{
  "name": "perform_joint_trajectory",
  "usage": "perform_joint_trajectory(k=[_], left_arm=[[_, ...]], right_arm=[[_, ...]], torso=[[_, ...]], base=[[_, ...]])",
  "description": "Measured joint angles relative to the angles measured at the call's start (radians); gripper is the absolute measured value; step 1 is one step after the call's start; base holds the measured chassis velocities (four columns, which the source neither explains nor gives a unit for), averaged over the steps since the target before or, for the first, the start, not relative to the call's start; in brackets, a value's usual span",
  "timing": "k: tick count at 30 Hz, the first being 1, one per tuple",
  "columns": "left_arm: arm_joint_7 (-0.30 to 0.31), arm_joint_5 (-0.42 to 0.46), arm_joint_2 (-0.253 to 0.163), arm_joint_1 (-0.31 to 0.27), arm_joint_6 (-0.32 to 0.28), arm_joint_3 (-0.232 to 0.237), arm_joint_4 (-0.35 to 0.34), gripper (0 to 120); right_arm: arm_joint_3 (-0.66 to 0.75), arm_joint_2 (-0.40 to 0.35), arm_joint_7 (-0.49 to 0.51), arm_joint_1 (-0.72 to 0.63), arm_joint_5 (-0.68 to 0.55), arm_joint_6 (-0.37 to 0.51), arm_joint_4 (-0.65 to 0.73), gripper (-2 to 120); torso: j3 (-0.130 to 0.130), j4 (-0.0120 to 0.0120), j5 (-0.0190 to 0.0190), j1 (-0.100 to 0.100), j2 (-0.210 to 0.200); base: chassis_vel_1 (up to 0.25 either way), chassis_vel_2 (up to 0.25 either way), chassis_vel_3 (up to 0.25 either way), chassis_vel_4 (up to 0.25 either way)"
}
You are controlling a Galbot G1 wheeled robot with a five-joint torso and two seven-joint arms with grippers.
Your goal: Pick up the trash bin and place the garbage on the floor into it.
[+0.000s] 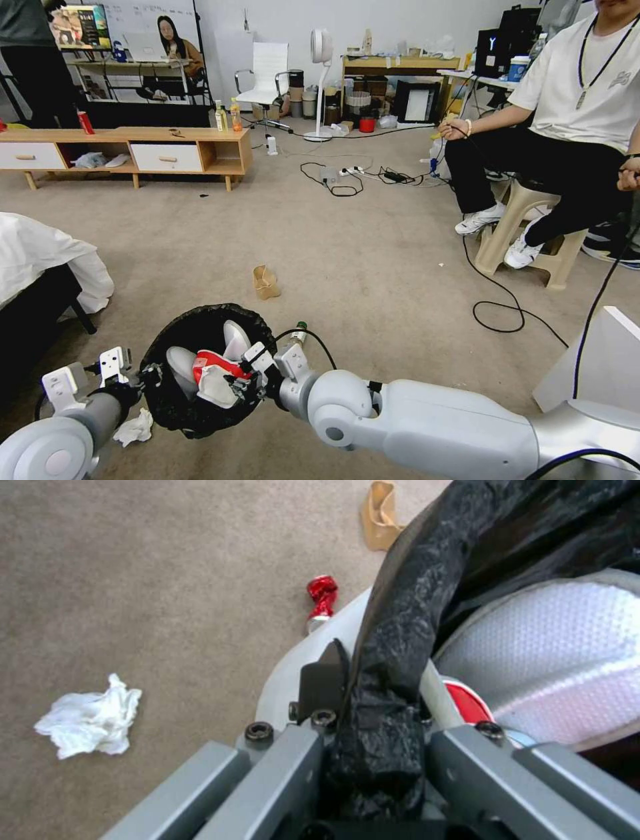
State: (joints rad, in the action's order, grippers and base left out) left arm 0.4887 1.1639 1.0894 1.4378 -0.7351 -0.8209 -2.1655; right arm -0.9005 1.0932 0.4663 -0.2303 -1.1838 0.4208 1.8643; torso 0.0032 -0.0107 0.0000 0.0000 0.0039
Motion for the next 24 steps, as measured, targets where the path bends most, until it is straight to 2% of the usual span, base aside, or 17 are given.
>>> perform_joint_trajectory(k=[2, 5, 7, 8, 9, 10, 12, 24], left_arm=[[-0.001, 0.001, 0.000, 0.000, 0.000, 0.001, 0.001, 2], [-0.001, 0.001, 0.000, 0.000, 0.000, 0.001, 0.002, 2], [-0.002, 0.001, 0.001, 0.000, 0.000, 0.001, 0.003, 2], [-0.002, 0.001, 0.001, 0.000, 0.000, 0.001, 0.003, 2], [0.006, -0.004, 0.002, 0.000, 0.000, -0.001, 0.007, 2], [0.007, -0.008, 0.002, 0.000, 0.000, -0.002, 0.008, 2], [0.007, -0.009, 0.003, 0.001, 0.000, -0.001, 0.008, 2], [0.003, -0.018, 0.011, -0.002, 0.000, 0.003, 0.018, 2]], right_arm=[[0.004, -0.004, 0.001, 0.000, -0.002, 0.000, 0.007, 70], [0.005, -0.005, 0.001, 0.000, -0.002, 0.000, 0.008, 73], [0.008, -0.006, 0.002, 0.000, -0.004, 0.000, 0.012, 84], [0.008, -0.006, 0.002, 0.000, -0.004, 0.000, 0.012, 84], [0.014, -0.008, 0.007, 0.000, -0.003, 0.001, 0.012, 91], [0.019, -0.008, 0.009, -0.001, -0.005, 0.002, 0.012, 96], [0.028, -0.007, 0.009, -0.002, -0.005, 0.000, 0.017, 99], [0.051, -0.004, 0.008, -0.010, -0.006, -0.021, 0.029, 100]], torso=[[0.000, -0.0001, 0.0000, 0.000, 0.000], [0.000, -0.0001, 0.0000, 0.000, 0.000], [0.000, 0.0000, 0.0000, 0.000, 0.000], [0.000, 0.0000, 0.0000, 0.000, 0.000], [0.000, -0.0006, -0.0002, 0.000, 0.000], [0.000, 0.0000, 0.0003, 0.000, 0.000], [0.000, 0.0001, 0.0000, 0.000, 0.000], [0.000, -0.0001, 0.0000, 0.000, 0.000]], base=[[0.000, 0.000, 0.000, 0.000], [0.000, 0.000, 0.000, 0.000], [0.000, 0.000, 0.000, 0.000], [0.000, 0.000, 0.000, 0.000], [0.000, 0.000, 0.000, 0.000], [0.000, 0.000, 0.000, 0.000], [0.000, 0.000, 0.000, 0.000], [0.000, 0.000, 0.000, 0.000]])
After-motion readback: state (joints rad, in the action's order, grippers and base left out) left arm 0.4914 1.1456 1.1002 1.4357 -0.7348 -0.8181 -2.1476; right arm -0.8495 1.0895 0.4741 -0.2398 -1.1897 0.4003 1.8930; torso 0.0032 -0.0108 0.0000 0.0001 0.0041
